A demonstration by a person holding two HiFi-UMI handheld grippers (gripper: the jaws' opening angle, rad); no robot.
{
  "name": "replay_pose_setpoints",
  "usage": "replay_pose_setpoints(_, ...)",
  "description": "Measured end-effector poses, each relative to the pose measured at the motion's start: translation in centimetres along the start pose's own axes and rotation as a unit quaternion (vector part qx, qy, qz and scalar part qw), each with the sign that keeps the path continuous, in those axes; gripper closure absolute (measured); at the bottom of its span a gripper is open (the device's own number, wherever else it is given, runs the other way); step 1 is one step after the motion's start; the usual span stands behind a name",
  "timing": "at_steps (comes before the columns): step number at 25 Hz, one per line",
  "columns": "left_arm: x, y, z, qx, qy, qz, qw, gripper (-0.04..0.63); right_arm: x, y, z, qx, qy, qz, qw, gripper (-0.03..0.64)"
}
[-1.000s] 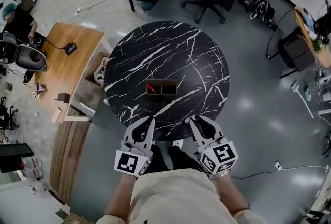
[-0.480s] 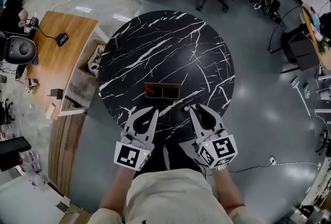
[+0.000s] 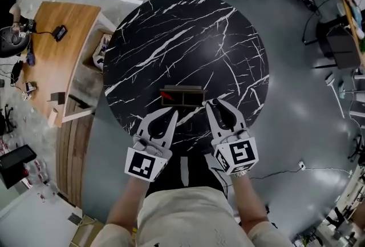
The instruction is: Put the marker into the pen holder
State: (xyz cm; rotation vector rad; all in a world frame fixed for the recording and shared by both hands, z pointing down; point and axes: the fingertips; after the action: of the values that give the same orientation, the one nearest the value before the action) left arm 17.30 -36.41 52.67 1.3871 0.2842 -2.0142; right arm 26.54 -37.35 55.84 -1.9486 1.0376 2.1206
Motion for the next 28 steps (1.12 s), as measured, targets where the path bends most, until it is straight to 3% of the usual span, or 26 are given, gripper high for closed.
replay_pose_setpoints(6, -2.3, 0.9, 1.9, 0.001, -0.008, 0.026, 0.9996, 0.586, -3.6, 3.1, 1.2, 0.011, -0.018, 0.03, 0.999, 0.535)
replay_pose_setpoints(20, -5.2, 1.8, 3.8, 0.001, -0.025, 0.041, 0.9989, 0.586, -9.6, 7.2, 2.1, 0.008, -0.042, 0.08, 0.996, 0.535)
replay_pose_setpoints(28, -6.5, 1.6, 4.5, 0.002, -0.039, 0.046, 0.9982, 0.586, -10.2, 8.4, 2.1, -0.009, -0.042, 0.065, 0.997, 0.535)
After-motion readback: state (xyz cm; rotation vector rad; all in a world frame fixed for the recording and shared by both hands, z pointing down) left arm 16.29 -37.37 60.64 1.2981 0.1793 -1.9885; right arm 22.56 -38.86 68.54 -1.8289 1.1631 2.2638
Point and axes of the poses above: the fingertips, and each gripper's own axes: y forward along the fingers, z to its left, x out of its top, and after that the axes turned 11 degrees about -y, right-handed
